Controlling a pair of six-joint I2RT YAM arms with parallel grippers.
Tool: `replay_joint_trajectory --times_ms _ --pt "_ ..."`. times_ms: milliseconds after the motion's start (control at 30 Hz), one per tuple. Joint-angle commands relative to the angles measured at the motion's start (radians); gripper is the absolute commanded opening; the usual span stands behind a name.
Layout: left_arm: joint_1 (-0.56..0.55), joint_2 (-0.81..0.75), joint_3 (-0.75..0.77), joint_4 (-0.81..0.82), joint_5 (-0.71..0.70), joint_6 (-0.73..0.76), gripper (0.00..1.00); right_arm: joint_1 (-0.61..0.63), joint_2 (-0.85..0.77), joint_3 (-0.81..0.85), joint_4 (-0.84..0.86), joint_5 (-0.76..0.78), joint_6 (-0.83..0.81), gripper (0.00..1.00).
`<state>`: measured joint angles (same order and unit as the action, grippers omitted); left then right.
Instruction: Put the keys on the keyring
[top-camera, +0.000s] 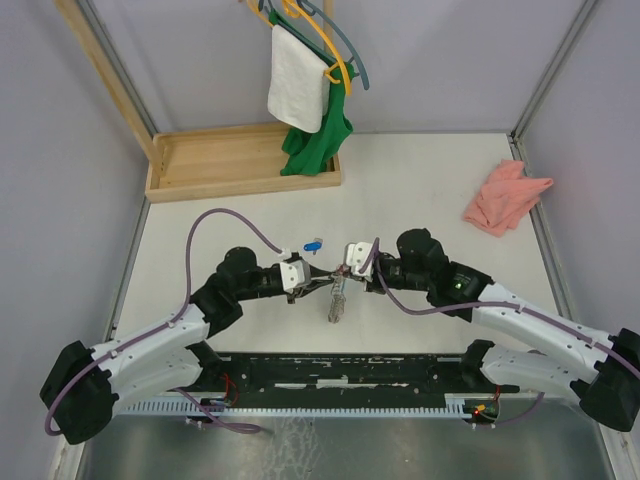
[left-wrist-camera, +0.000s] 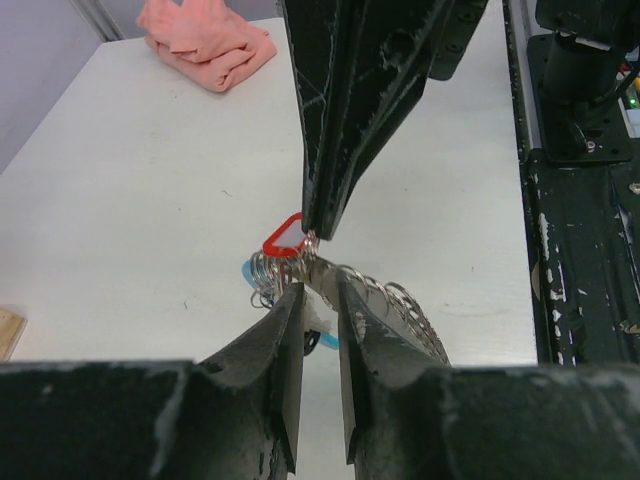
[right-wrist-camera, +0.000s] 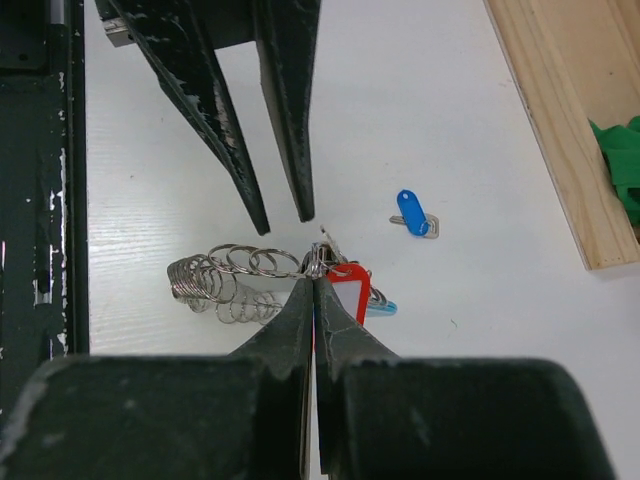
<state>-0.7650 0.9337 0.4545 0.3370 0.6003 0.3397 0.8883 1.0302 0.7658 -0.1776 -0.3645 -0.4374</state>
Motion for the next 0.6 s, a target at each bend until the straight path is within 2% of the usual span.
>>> replay_joint_trajectory --times_ms 0,300,567 --pt "0.012 -0.038 -0.065 0.14 -0.033 -0.049 0.27 -0.03 -0.07 -0.053 0.21 -0.05 0.055 0.01" --pt "0.02 -0.019 -0.122 0.319 -0.029 -0.014 0.35 -0.076 -0.104 -0.106 0.299 -0.121 0.109 0.01" --pt "0.02 0.033 -0.099 0.336 -0.037 0.069 0.39 -0.084 -0.11 -0.107 0.306 -0.146 0.122 0.01"
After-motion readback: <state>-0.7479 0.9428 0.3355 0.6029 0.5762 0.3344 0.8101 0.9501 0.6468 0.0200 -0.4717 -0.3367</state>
